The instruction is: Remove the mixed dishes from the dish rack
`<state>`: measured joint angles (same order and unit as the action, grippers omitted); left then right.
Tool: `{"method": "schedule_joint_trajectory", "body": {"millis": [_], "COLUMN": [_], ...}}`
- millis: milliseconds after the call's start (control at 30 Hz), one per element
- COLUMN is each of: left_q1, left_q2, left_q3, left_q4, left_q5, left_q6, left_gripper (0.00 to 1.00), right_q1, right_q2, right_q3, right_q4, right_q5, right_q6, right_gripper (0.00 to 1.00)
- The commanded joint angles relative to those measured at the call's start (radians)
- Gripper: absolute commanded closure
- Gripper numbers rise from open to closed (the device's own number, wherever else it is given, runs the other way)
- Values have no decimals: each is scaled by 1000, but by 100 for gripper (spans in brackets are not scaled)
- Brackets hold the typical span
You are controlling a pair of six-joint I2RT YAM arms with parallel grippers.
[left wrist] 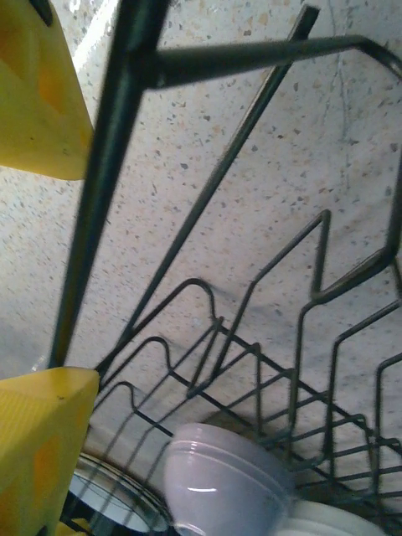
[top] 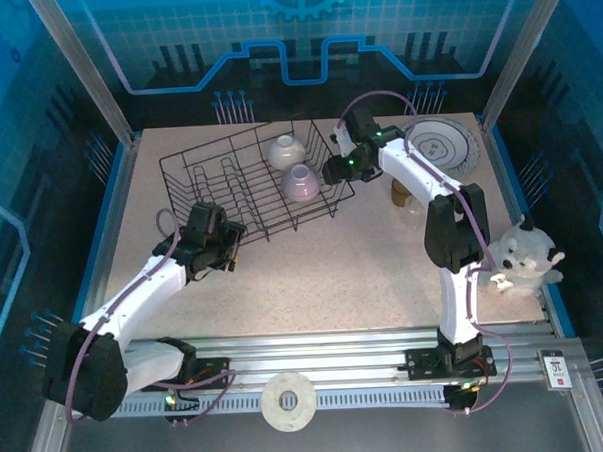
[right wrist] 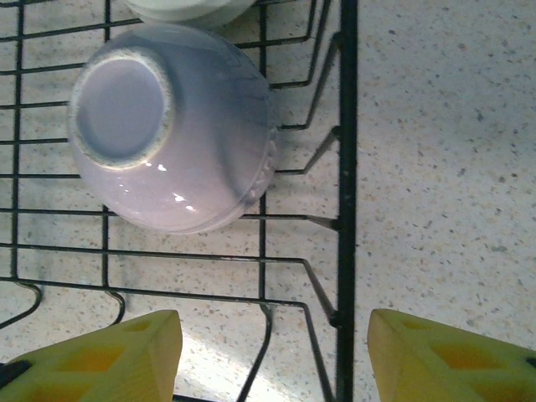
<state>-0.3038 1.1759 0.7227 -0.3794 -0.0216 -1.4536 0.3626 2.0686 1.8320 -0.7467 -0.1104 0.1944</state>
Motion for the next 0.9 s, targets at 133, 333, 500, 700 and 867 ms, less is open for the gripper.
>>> {"method": "schedule_joint_trajectory", "body": {"millis": [133,333,500,700,867], "left_q1": [8,8,9,15,71], "left_q2": [13,99,152,150,165], "left_q3": [12,44,51,108,110], "left_q4": [44,29,40,-62,-115], "left_q5": [-78,-64,-54,-57,6], "left_q6": [-120,-160,-166,16,168], "left_gripper": [37,46,59,72,85], "right_q1": [-3,-8,-17,-41,-49], "right_q2": [-14,-43,-117,-255,-372], "right_q3": [-49,-88,-149,-268,-347], "right_q4": [31,61,98,150,184], "right_q5": [-64,-93,-104,-112,-114], "right_q6": [2,18,32,54,75], "right_gripper": [39,40,39,38,35]}}
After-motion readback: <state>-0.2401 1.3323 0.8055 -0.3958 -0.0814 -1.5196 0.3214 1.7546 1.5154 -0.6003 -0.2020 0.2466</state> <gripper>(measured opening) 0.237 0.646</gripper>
